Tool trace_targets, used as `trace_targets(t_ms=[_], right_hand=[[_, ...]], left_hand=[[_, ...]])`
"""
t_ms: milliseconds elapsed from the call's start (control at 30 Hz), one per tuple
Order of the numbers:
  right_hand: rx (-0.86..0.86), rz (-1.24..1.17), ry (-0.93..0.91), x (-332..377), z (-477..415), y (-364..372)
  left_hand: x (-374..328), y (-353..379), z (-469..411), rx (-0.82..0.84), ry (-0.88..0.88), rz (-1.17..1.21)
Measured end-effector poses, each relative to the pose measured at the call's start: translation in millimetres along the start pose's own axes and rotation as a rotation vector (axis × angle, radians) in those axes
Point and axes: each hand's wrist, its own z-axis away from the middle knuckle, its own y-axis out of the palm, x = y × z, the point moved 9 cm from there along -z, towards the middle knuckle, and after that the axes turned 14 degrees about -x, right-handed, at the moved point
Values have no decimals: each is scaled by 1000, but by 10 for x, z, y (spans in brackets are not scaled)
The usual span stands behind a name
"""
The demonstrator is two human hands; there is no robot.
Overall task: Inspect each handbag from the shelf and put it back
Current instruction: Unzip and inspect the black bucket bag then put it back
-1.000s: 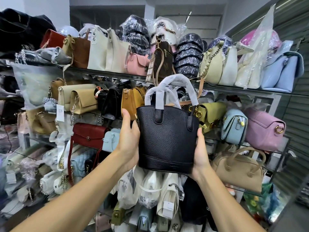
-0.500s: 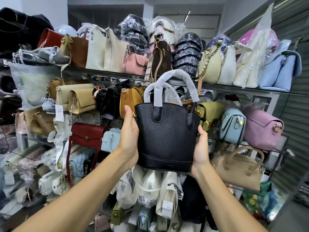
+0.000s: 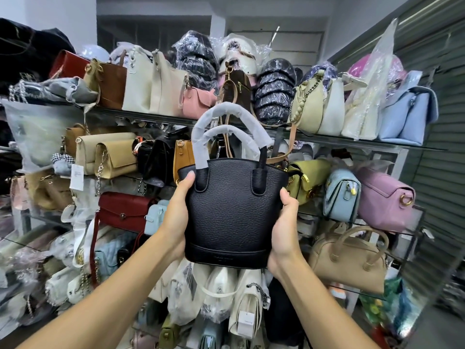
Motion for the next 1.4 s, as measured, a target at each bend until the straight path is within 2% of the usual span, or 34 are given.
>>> trace_targets(t_ms=[333, 767, 1167, 1400], right_hand=[[-3, 50, -117, 107, 133, 166], [-58, 231, -251, 348, 199, 213], [-128, 263, -10, 329, 69, 236], [-132, 204, 70, 241, -12, 180]], left_hand=[[-151, -110, -43, -55, 62, 3], [-129, -181, -121, -128, -58, -13], [-170, -326, -67, -275, -133, -201], [-221, -294, 7, -319, -144, -212]])
